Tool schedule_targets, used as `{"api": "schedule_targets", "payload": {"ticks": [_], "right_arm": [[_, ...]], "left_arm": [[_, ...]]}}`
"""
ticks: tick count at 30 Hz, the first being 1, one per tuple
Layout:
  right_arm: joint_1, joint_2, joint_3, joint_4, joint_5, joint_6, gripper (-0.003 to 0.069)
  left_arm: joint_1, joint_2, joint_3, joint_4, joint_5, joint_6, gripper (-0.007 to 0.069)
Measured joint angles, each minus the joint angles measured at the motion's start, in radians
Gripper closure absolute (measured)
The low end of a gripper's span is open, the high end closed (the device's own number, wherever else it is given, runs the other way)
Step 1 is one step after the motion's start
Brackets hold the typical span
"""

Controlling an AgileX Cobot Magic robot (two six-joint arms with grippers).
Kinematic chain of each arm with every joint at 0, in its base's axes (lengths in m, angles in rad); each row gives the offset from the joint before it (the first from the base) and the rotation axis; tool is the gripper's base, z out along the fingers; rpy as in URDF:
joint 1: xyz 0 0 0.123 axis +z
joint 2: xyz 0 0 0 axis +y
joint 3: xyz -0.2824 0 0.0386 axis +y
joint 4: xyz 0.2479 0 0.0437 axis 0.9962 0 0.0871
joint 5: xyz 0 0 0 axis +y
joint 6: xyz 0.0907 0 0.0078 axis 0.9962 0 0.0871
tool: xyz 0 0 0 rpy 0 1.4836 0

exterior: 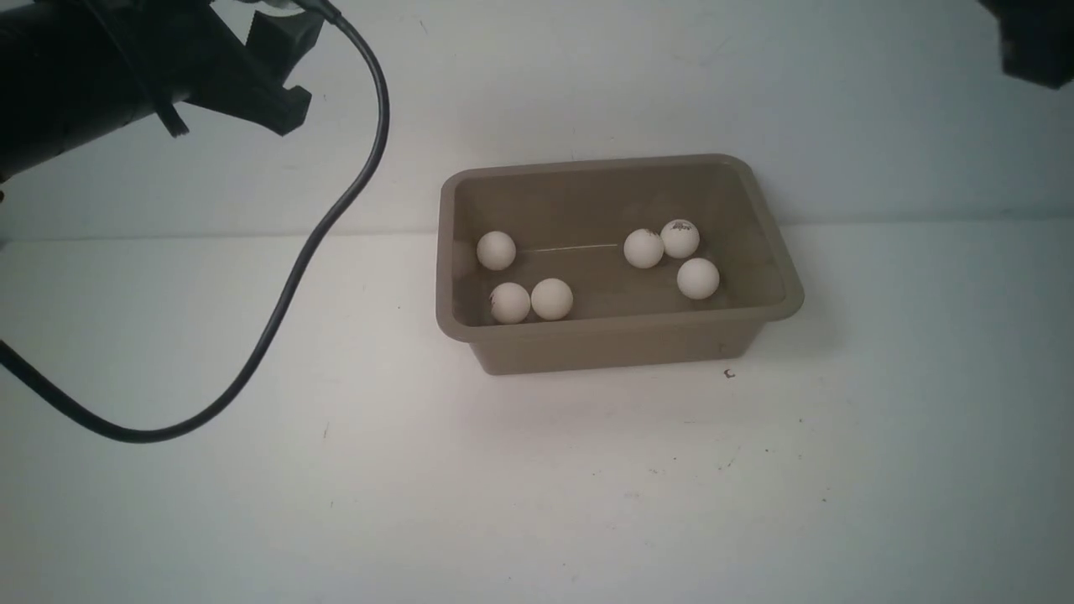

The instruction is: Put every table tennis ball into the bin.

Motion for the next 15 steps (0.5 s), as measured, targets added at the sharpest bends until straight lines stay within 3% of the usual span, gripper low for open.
{"api": "schedule_targets", "payload": {"ticks": [8, 15], "right_arm": [[0.000, -0.122, 0.000, 0.030, 0.308, 0.035, 0.0215], [0.000, -0.262, 0.007, 0.036, 0.416, 0.036, 0.0215]], "left_arm": [[0.000, 0.000, 0.000, 0.000, 0.000, -0.017, 0.0146], [0.000, 0.000, 0.000, 0.000, 0.001, -0.030, 0.0146]]}}
